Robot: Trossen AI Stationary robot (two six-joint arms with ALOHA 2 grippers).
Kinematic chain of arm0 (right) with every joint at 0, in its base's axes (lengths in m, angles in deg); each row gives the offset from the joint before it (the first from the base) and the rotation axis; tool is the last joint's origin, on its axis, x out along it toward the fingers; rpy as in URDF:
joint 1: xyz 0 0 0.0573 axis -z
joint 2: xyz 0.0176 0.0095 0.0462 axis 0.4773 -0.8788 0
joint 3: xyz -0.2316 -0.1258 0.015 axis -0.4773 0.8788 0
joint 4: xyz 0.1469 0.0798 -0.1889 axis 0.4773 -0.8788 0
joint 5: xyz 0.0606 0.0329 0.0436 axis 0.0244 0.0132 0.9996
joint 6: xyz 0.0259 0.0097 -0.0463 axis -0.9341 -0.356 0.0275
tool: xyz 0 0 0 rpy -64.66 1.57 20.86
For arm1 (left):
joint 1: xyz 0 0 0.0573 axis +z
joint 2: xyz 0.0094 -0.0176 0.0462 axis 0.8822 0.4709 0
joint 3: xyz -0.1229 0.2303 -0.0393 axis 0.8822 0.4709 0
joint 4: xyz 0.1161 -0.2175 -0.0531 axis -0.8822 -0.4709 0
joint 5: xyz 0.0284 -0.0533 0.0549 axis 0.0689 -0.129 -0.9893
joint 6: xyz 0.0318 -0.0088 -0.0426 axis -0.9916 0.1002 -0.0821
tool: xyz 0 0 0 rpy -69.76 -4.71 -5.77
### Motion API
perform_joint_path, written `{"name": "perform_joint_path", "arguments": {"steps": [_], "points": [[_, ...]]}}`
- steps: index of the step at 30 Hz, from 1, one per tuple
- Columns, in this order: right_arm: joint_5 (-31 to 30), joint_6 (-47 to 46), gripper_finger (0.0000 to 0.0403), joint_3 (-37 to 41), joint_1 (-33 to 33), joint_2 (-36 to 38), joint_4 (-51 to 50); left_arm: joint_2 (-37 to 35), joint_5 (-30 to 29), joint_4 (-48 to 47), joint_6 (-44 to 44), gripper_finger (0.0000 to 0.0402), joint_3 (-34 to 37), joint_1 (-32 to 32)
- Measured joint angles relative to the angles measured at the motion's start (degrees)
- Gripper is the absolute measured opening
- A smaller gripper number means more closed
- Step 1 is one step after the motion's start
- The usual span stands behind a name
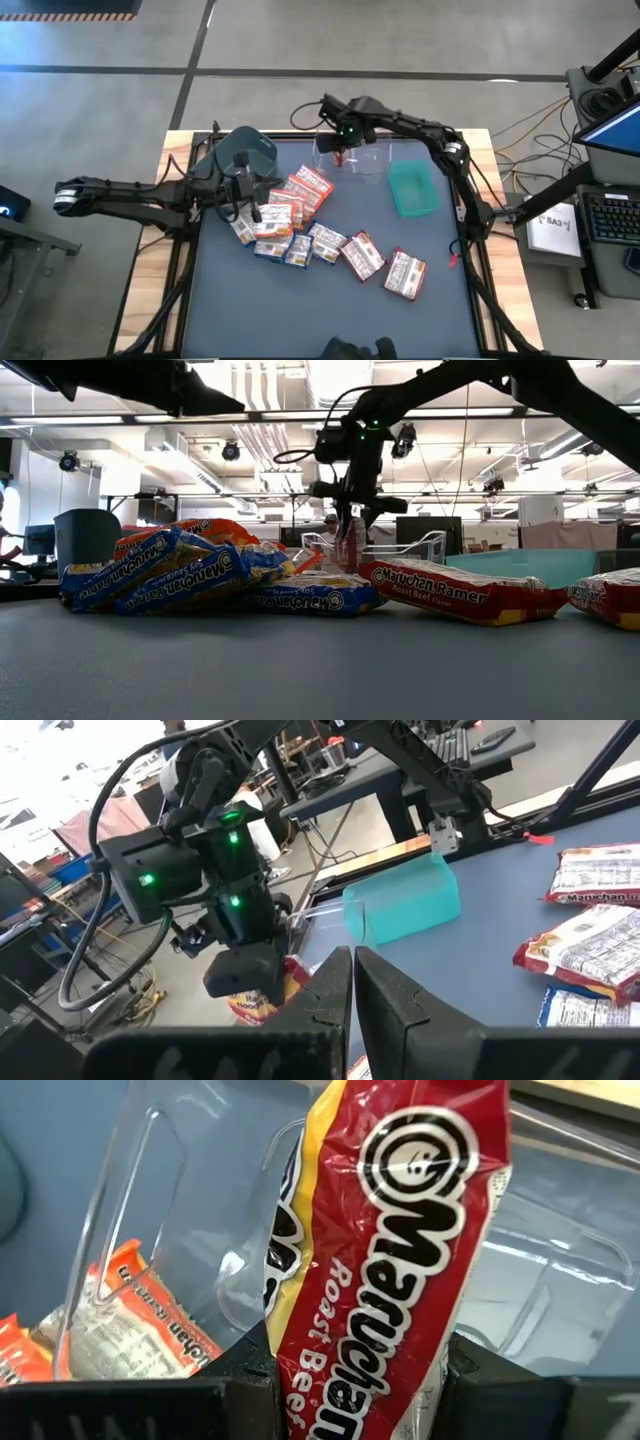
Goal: Sort Maruchan noodles
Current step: Put the red noodle pack into the transparent bin
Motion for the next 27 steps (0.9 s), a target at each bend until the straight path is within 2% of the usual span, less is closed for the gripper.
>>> {"name": "perform_joint_path", "arguments": {"steps": [11,27], "points": [[-2.44,-4.54,0.0113,0.00,-1.12,-1.50,0.02,0.00,-0.02,-1.93,-0.31,0.0000,0.00,0.00],[-3.79,-3.93,0.0132,0.02,-1.61,-2.65,0.39,0.00,-0.03,-1.81,-0.75,0.0000,0.00,0.00]]}}
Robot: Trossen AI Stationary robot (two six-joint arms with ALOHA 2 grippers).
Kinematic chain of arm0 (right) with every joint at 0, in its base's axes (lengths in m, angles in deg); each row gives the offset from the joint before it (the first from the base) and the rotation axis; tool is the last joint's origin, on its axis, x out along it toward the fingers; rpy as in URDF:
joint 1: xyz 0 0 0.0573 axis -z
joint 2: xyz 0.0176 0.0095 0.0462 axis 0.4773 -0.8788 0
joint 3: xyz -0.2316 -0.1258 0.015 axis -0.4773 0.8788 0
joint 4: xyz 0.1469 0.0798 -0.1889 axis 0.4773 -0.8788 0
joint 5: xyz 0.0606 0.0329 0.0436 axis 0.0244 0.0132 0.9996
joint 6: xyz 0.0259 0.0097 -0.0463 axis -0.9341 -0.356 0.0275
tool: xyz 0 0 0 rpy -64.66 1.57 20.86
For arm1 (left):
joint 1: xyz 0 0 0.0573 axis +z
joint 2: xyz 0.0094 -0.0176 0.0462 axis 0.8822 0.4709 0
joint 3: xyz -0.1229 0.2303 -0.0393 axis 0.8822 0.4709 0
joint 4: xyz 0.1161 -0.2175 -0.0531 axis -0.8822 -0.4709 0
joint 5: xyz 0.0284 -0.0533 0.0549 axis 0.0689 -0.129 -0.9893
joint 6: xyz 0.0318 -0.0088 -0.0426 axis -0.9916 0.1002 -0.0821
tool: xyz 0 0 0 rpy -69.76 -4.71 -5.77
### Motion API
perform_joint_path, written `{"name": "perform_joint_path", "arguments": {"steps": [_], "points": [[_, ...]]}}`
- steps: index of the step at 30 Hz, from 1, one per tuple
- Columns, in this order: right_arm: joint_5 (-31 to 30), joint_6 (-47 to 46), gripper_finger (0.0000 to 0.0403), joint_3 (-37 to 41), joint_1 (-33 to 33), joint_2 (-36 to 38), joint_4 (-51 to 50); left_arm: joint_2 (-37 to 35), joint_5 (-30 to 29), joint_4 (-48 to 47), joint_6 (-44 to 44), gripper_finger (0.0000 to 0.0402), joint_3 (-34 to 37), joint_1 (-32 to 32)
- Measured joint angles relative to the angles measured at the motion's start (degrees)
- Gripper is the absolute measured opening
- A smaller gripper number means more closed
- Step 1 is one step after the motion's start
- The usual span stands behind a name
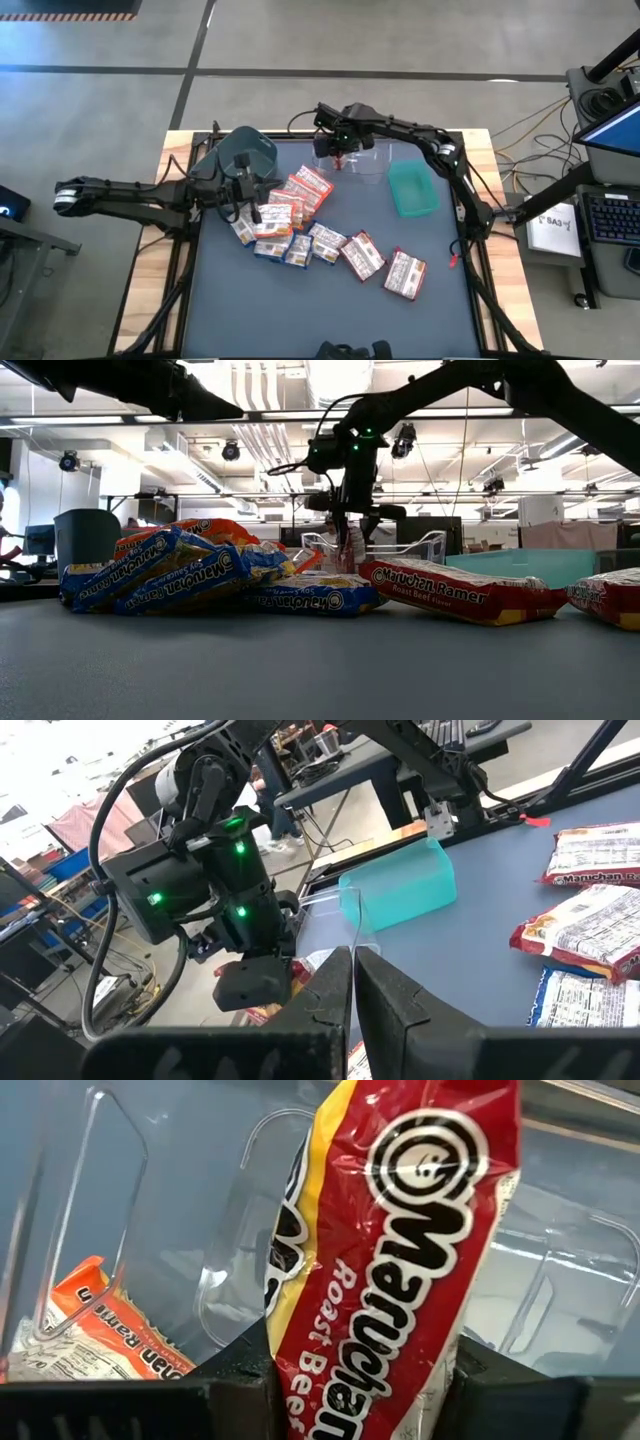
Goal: Sort Maruchan noodles
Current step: Put the red noodle pack into the transparent bin
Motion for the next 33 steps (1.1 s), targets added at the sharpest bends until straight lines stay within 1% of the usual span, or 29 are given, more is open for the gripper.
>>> {"name": "perform_joint_path", "arguments": {"steps": [4,10,15,22,28,30,33], "points": [[-1.73,0.68,0.0156,0.00,-0.37,0.00,0.05,0.00,0.02,0.00,-0.12,0.0000,0.00,0.00],[-1.84,0.68,0.0194,0.00,-0.35,0.00,0.10,0.00,0.00,0.00,-0.12,0.0000,0.00,0.00],[-1.85,0.68,0.0209,0.00,-0.34,0.00,0.11,0.00,0.02,0.00,-0.12,0.0000,0.00,0.00],[-0.41,1.05,0.0210,0.00,-0.34,0.00,3.25,0.00,0.02,0.00,-0.13,0.0000,0.00,0.00],[-0.17,1.04,0.0209,0.09,-0.34,0.00,3.19,0.00,0.01,0.00,-0.14,0.0000,0.00,0.00],[-0.12,0.87,0.0199,0.16,-0.34,0.00,3.16,0.00,0.02,0.00,-0.13,0.0000,0.00,0.00],[-0.12,0.53,0.0170,0.24,-0.34,0.00,3.06,0.00,0.02,0.00,-0.13,0.0000,0.00,0.00]]}}
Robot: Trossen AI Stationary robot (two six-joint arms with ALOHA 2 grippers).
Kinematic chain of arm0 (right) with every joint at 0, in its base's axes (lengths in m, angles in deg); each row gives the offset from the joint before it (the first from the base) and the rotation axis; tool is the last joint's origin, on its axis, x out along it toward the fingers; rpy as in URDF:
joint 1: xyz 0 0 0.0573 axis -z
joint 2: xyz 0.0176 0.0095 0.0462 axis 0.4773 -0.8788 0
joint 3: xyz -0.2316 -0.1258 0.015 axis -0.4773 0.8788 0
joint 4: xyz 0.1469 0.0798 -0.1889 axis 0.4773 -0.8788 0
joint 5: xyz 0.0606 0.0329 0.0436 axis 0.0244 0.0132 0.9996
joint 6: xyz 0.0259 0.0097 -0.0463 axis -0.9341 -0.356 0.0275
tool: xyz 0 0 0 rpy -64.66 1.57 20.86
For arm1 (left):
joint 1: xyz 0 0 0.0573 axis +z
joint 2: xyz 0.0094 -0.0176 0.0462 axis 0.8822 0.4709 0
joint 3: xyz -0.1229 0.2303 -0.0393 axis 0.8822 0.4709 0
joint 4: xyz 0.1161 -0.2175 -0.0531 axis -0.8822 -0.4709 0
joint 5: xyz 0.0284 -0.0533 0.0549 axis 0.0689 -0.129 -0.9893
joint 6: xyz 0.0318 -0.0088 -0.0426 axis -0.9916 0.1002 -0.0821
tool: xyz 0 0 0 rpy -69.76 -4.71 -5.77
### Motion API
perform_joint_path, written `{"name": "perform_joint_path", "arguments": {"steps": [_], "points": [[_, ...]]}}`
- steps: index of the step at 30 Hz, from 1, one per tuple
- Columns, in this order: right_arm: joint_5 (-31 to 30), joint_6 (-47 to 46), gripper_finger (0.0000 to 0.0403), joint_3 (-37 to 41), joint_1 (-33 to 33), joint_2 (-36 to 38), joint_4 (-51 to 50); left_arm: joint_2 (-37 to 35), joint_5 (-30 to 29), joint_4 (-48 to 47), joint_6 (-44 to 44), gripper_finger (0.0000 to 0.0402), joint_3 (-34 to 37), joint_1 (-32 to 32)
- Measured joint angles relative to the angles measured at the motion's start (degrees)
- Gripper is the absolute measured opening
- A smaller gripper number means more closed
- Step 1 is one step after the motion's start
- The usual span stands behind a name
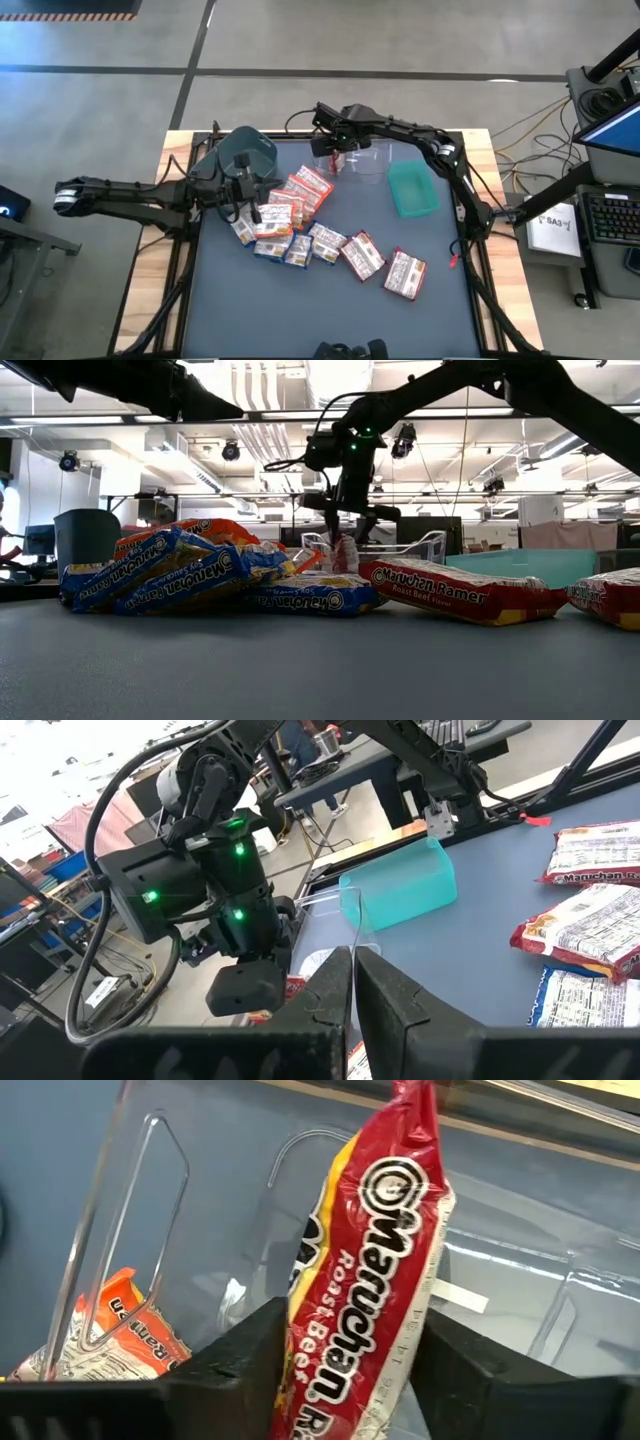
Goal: Sort Maruchan noodles
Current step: Put the red noodle pack into the transparent bin
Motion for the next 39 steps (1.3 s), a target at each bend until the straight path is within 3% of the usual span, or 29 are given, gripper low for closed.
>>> {"name": "perform_joint_path", "arguments": {"steps": [6,10,22,32,39], "points": [[0.05,-0.12,0.0112,0.02,0.00,0.00,-0.01,0.00,0.00,0.01,0.01,0.0000,0.00,0.00],[0.09,-0.13,0.0102,-0.20,0.00,0.00,-0.13,0.00,0.00,0.00,0.00,0.0000,0.00,0.00],[-0.04,-1.46,0.0115,-2.13,-0.07,0.11,1.97,0.00,0.00,0.11,0.01,0.0000,0.00,0.00],[-0.98,-1.05,0.0188,-1.22,-1.05,0.00,5.78,0.00,0.00,0.09,0.01,0.0000,0.00,0.00],[-0.77,-0.52,0.0203,-1.27,-1.11,0.00,6.88,0.00,0.00,0.01,0.01,0.0000,0.00,0.00]]}}
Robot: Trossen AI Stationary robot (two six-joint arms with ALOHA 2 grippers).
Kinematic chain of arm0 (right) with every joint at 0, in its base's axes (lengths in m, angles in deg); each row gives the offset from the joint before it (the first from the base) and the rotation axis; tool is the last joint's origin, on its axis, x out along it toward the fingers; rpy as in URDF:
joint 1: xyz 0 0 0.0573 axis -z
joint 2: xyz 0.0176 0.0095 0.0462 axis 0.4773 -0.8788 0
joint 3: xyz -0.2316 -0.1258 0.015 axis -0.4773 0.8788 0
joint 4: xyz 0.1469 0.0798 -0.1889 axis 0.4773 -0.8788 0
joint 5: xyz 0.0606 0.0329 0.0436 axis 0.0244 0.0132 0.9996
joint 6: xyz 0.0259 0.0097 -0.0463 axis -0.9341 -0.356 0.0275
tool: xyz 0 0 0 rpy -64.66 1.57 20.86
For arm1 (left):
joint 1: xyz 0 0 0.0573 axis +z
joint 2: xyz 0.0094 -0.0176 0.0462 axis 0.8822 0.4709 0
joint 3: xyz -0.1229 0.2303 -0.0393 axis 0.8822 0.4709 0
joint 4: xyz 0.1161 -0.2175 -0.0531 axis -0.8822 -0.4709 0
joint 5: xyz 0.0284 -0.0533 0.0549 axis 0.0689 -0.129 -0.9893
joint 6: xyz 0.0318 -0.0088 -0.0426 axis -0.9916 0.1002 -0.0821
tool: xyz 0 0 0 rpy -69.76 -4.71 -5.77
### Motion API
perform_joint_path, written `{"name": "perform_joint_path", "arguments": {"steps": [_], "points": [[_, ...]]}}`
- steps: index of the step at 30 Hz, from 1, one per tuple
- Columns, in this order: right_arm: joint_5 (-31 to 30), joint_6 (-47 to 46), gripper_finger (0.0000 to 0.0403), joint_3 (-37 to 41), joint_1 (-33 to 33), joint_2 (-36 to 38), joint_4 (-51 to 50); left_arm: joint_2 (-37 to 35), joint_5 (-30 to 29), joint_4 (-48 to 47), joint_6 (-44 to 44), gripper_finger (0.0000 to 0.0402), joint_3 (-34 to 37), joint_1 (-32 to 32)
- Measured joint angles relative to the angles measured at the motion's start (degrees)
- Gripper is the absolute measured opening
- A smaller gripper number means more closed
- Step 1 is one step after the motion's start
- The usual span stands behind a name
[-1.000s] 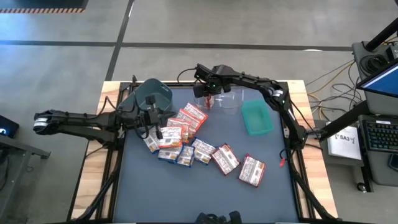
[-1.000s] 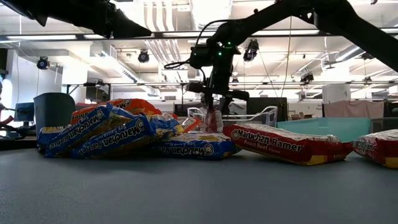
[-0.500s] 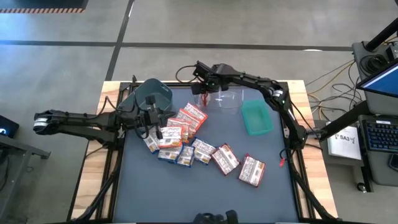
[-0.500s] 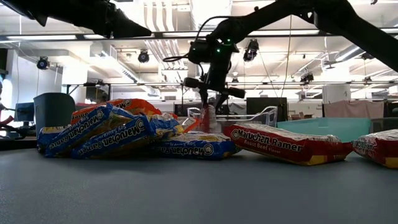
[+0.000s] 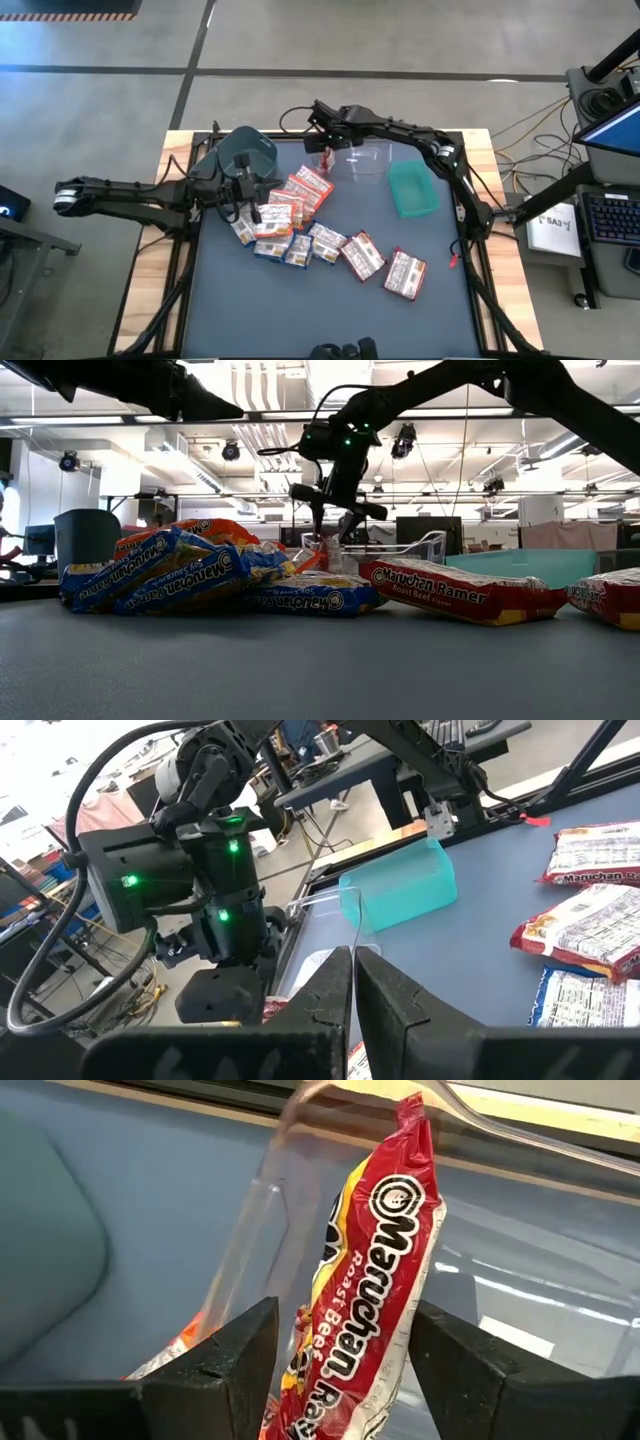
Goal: Sort Maruchan noodles
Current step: Put the red noodle pack into the transparent bin, then put the orange noodle pack into the gray bin
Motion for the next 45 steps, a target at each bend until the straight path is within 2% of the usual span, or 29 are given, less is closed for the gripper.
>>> {"name": "perform_joint_path", "arguments": {"steps": [10,23,33,37,41,45], "points": [[1.83,2.90,0.0203,-0.74,-0.44,-0.02,3.65,0.00,0.00,0.01,0.00,0.0000,0.00,0.00],[1.78,2.99,0.0203,-1.08,-0.68,0.00,3.23,0.00,0.00,0.03,-0.02,0.0000,0.00,0.00],[1.43,4.56,0.0203,-6.92,-0.99,0.35,-6.36,0.00,0.01,-0.18,-0.02,0.0000,0.00,0.00],[-0.92,8.81,0.0203,-8.85,-3.52,1.29,-9.07,0.00,0.02,-0.35,0.00,0.0000,0.00,0.00],[-6.53,14.62,0.0203,-8.07,-8.72,3.77,-9.12,0.00,0.02,-0.43,0.99,0.0000,0.00,0.00],[-8.13,19.22,0.0203,-6.29,-14.12,6.10,-8.87,0.15,0.10,-0.54,2.62,0.0000,-0.02,0.00]]}}
